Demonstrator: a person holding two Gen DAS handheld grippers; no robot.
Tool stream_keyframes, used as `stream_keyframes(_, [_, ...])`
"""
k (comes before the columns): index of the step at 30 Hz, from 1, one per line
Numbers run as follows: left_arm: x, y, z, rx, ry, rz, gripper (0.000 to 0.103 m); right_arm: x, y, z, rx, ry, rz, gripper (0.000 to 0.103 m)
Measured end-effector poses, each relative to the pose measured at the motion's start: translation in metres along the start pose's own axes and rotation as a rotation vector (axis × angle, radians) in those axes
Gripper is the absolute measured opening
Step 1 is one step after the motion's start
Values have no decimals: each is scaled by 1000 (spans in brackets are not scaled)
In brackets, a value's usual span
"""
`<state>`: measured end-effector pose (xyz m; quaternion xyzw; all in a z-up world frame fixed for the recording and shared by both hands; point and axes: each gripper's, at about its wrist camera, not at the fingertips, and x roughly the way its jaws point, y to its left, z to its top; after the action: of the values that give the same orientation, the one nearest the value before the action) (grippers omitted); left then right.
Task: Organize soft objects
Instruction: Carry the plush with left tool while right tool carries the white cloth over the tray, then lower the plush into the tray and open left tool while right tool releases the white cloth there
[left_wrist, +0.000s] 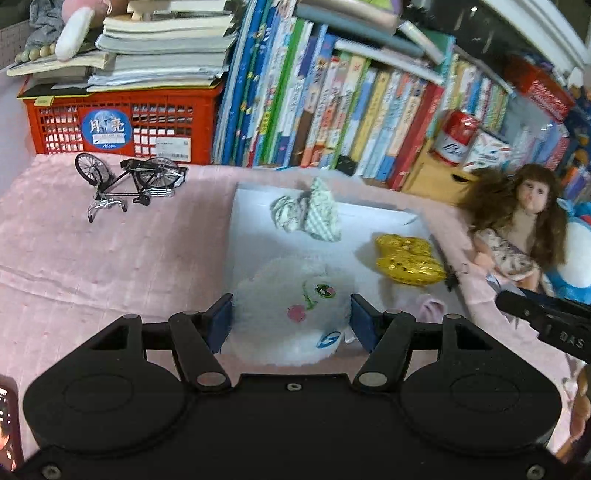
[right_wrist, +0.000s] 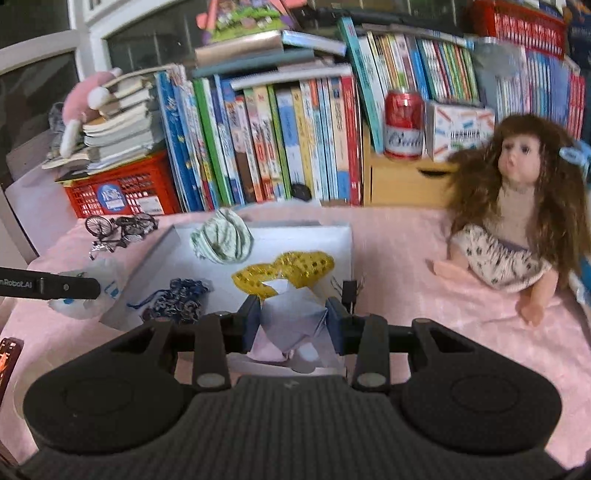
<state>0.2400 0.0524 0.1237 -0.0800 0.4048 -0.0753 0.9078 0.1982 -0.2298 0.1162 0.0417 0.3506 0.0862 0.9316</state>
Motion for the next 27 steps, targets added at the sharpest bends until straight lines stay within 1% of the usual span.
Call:
stream_keyframes(5, [31,0,8,-9,47,40,64,23,-5,1,24,48,-13,44])
stream_keyframes(10, [59,-1,10,-12,102,101,64,44,-7,4,21,87,-32,44])
stream_keyframes(14, [73,-1,12,-20,121,111,64,61,-6,5,4,116,-50,44])
stream_keyframes(20, [86,-1,18,-26,119,134,64,78,-4,5,-20,148,-60,45])
stream_keyframes(23, [91,1,20,-41,126,133,64,81,-6,9,-9,159,-55,44])
stream_keyframes(27, [97,4,23,-70,149,112,65,84,-6,13,-6,169,-57,45])
